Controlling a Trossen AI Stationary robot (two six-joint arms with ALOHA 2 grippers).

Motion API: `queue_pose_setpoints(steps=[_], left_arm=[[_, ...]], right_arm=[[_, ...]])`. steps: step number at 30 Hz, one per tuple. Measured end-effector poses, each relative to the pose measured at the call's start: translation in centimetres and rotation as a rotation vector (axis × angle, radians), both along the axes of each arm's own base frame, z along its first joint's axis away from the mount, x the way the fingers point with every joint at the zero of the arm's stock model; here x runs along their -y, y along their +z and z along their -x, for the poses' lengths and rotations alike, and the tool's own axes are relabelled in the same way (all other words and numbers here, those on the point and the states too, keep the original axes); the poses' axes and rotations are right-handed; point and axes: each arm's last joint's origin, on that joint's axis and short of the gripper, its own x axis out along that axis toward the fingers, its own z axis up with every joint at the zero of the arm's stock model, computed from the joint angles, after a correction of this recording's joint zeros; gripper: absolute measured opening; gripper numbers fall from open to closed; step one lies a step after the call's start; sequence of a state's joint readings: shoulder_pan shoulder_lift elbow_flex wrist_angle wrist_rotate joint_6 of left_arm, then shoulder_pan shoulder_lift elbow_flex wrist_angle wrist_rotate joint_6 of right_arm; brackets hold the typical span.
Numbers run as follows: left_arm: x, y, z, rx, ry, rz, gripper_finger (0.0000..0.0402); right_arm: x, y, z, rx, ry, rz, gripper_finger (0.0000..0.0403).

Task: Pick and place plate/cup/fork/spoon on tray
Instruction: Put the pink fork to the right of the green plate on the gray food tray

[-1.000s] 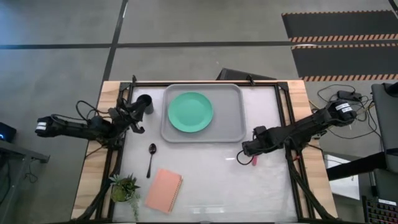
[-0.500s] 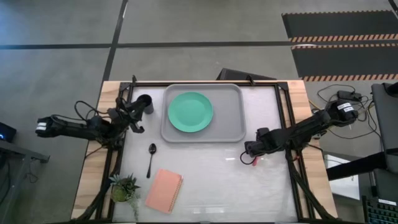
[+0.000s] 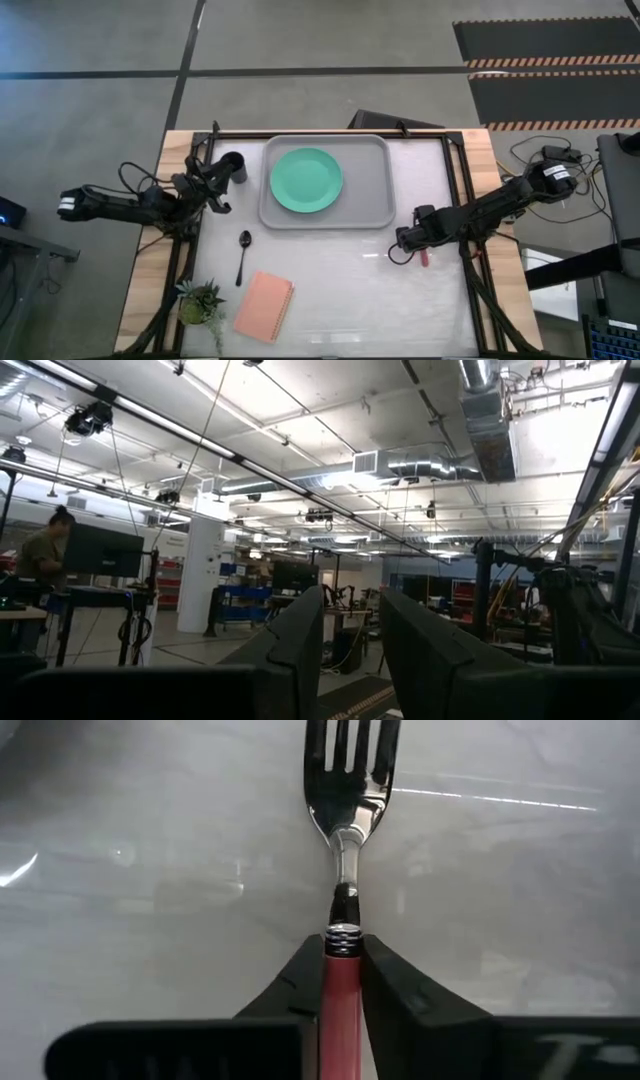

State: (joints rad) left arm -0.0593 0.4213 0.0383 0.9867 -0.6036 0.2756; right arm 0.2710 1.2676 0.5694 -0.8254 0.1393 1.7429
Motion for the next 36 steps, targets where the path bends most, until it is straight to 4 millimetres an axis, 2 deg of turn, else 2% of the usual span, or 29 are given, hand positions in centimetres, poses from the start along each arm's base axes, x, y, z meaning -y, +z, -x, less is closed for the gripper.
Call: queue_pose_setpoints(steps=[6, 12, 17, 27, 31, 36], left_arm=[[0.0, 0.0, 0.0, -0.001, 0.000, 0.000, 0.0083], [0.0, 0.0, 0.0, 0.002, -0.001, 0.002, 0.0083], [0.0, 0.0, 0.0, 0.002, -0.001, 0.002, 0.0083], [0.0, 0.1, 0.0, 0.008, -0.001, 0.002, 0.0083], [0.0, 0.2, 0.1, 0.021, 0.000, 0.002, 0.0083], [0.0, 0.3, 0.2, 0.021, 0.008, -0.011, 0.0083]], right_arm=[[0.0, 0.9, 0.1, 0.004, 0.011, -0.010, 0.0029], [0.1, 2.9, 0.3, -0.038, 0.015, 0.005, 0.0029], [0.0, 4.6, -0.2, 0.005, 0.014, -0.006, 0.0030], [0.5, 7.8, -3.7, 0.174, 0.037, 0.050, 0.0032], [1.7, 9.0, -6.0, 0.237, 0.039, 0.061, 0.0032], [4.2, 10.1, -9.3, 0.235, 0.054, 0.049, 0.0033]])
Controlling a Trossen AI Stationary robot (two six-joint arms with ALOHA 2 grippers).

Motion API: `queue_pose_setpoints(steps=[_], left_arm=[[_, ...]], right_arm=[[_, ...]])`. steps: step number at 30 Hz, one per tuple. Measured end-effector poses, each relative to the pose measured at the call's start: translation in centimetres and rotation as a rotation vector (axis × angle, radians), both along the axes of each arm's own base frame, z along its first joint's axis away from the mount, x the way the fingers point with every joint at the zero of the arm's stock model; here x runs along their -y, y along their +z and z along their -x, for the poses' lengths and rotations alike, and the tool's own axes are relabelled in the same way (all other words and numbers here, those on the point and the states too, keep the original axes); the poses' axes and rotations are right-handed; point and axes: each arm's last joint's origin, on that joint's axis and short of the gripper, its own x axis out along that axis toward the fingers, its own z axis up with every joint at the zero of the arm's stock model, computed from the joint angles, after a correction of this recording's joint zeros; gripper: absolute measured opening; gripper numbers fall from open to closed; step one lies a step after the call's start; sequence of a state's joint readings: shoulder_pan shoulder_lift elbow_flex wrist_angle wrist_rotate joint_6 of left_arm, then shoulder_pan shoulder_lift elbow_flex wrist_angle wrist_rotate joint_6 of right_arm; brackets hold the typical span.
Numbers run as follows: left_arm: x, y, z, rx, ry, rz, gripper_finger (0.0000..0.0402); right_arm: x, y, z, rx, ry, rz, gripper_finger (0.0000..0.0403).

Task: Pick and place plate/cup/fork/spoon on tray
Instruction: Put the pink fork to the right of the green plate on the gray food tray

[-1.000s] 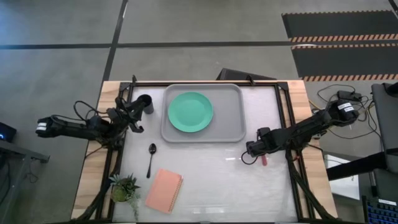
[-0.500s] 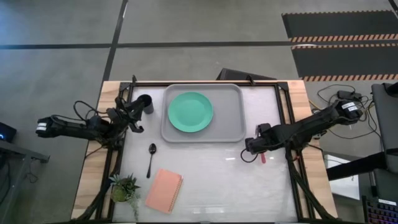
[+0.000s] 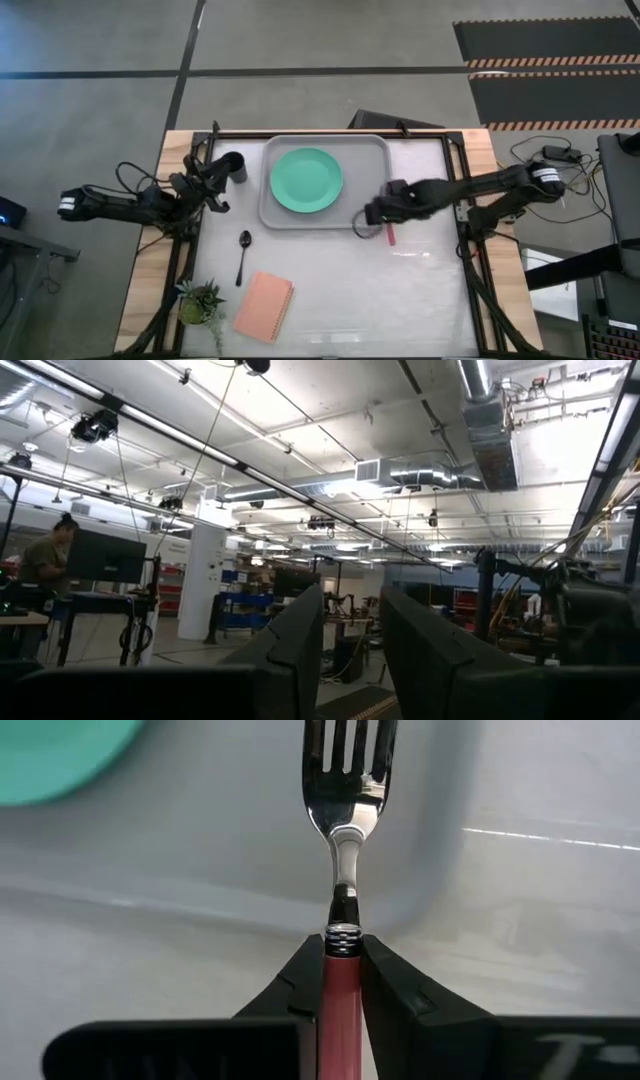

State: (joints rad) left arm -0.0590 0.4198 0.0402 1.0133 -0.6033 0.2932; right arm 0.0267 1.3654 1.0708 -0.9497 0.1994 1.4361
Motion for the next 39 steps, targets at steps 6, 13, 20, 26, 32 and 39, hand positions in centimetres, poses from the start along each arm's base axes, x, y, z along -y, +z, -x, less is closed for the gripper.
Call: queue_pose_setpoints(steps=[6, 13, 20, 26, 32, 39], left_arm=[[0.0, 0.0, 0.0, -0.005, 0.005, -0.007, 0.0083], [0.0, 0.0, 0.0, -0.003, 0.005, -0.007, 0.0083], [0.0, 0.0, 0.0, -0.003, 0.005, -0.007, 0.0083], [0.0, 0.0, 0.0, -0.002, 0.005, -0.007, 0.0083], [0.0, 0.0, 0.1, -0.001, 0.005, -0.007, 0.0083], [0.0, 0.0, 0.1, 0.000, 0.004, -0.006, 0.0083]], right_arm=[[5.2, 0.4, -4.1, -0.031, 0.053, 0.025, 0.0033], [11.7, -1.1, -6.5, -0.071, 0.058, -0.031, 0.0033], [13.0, -2.9, -6.2, -0.109, 0.022, -0.088, 0.0033], [13.0, -3.8, -5.7, -0.138, -0.026, -0.066, 0.0033], [12.9, -4.7, -5.2, -0.175, -0.061, -0.045, 0.0034], [13.0, -5.1, -5.1, -0.171, -0.068, -0.016, 0.0034]])
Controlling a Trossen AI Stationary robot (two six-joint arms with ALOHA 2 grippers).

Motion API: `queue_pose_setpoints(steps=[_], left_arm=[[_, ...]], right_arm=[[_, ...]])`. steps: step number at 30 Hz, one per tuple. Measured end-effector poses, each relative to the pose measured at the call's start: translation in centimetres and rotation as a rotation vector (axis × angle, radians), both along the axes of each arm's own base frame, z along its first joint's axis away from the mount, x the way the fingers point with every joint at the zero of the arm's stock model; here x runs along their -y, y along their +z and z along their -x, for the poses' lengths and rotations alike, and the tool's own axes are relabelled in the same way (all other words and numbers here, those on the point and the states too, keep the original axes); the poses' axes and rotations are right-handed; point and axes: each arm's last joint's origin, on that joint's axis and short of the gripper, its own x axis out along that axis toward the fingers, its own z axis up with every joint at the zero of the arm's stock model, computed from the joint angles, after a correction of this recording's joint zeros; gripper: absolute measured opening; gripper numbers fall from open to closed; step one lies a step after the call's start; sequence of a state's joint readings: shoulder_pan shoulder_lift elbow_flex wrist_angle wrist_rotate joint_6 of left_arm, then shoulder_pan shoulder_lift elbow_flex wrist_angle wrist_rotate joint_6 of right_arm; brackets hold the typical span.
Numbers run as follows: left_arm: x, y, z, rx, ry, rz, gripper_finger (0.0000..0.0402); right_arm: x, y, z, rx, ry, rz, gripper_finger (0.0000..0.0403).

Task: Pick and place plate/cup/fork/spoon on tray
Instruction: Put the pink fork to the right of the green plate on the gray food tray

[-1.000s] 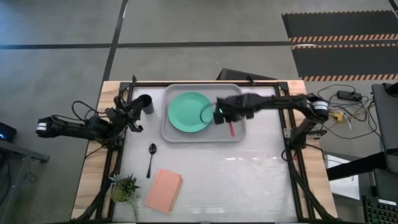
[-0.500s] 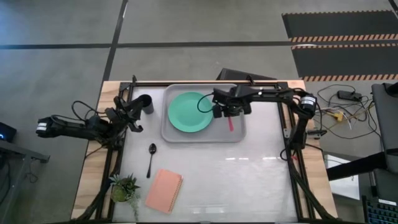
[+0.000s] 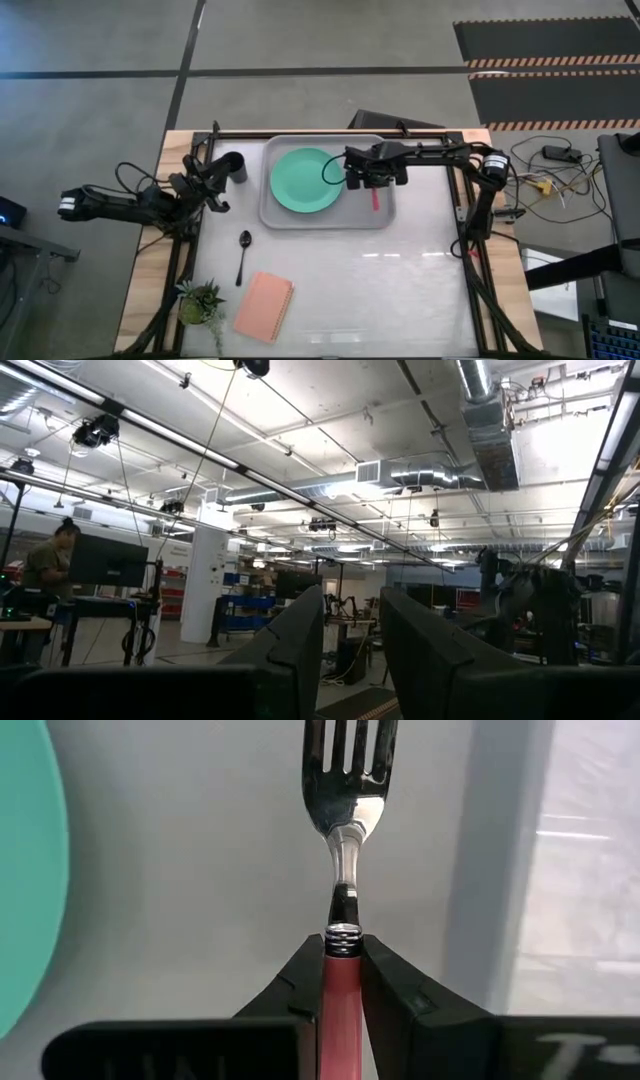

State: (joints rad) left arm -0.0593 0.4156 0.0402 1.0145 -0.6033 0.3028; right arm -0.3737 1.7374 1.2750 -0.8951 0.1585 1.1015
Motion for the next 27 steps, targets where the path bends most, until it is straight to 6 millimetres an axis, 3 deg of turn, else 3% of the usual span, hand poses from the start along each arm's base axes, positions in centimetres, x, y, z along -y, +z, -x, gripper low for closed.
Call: queue_pose_setpoints(steps=[22, 27], left_arm=[[0.0, 0.0, 0.0, 0.003, 0.000, 0.000, 0.0083], [0.0, 0.0, 0.0, 0.002, 0.001, 0.000, 0.0083]], right_arm=[[-0.4, -3.3, 1.2, 0.008, 0.015, 0.027, 0.0034], [-0.4, -3.5, 1.2, 0.008, 0.012, 0.034, 0.0055]])
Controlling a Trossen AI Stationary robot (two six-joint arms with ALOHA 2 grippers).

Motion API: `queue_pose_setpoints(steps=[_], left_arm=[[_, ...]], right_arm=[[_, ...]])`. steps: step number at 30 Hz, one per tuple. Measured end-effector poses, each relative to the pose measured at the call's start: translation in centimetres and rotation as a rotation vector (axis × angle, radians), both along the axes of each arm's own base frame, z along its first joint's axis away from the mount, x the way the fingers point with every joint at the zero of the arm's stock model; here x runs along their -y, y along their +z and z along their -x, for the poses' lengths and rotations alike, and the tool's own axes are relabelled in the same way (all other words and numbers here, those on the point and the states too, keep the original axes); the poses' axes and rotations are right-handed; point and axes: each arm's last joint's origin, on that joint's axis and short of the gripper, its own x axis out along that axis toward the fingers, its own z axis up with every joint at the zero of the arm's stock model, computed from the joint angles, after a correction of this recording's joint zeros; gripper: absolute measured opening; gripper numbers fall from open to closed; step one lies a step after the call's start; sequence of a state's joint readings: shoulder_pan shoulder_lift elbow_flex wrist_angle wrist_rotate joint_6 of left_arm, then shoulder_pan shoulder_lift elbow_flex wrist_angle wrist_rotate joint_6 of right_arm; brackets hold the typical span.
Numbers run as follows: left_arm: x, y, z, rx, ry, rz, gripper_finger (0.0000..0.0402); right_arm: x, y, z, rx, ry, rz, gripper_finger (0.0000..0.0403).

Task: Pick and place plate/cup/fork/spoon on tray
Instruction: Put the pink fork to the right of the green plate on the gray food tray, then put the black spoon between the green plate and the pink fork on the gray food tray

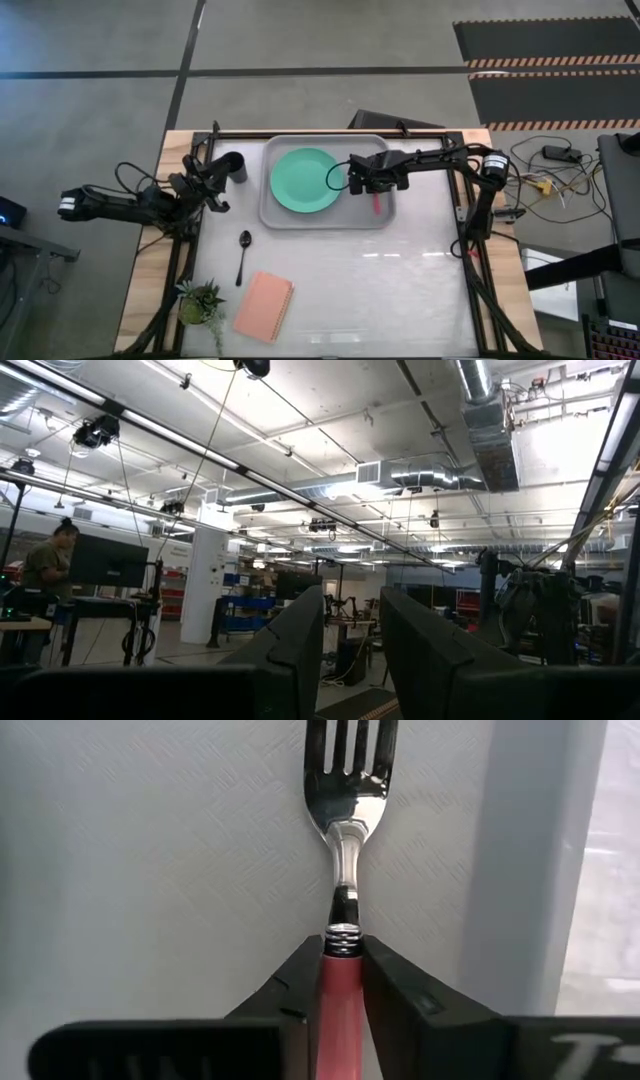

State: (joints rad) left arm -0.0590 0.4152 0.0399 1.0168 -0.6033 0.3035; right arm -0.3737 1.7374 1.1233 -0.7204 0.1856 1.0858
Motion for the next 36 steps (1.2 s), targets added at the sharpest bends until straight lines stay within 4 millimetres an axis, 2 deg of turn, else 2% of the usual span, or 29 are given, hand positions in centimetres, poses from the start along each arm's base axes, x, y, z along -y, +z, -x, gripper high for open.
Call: queue_pose_setpoints(steps=[9, 16, 19, 23, 27, 31, 36], left_arm=[[0.0, 0.0, 0.0, -0.003, 0.000, 0.000, 0.0083], [0.0, 0.0, 0.0, -0.003, 0.001, 0.001, 0.0083], [0.0, 0.0, 0.0, -0.001, 0.001, 0.002, 0.0083], [0.0, 0.3, 0.0, 0.013, -0.002, 0.009, 0.0083], [0.0, 0.3, -0.1, 0.022, -0.017, 0.029, 0.0083], [0.0, 0.7, -0.2, 0.035, -0.038, 0.040, 0.0083], [0.2, 1.2, -0.8, 0.047, -0.123, 0.041, 0.0083]], right_arm=[[0.0, 0.3, 0.0, -0.005, 0.000, -0.001, 0.0146], [0.1, 3.7, -0.6, 0.034, 0.074, 0.024, 0.0184], [-0.8, 5.6, -0.6, 0.074, 0.158, 0.054, 0.0187], [-3.3, 7.4, -0.7, 0.109, 0.331, 0.094, 0.0180], [-7.2, 8.3, -0.7, 0.140, 0.482, 0.147, 0.0167], [-11.7, 8.1, -0.4, 0.207, 0.605, 0.221, 0.0159], [-16.9, 7.1, 0.1, 0.392, 0.804, 0.362, 0.0153]])
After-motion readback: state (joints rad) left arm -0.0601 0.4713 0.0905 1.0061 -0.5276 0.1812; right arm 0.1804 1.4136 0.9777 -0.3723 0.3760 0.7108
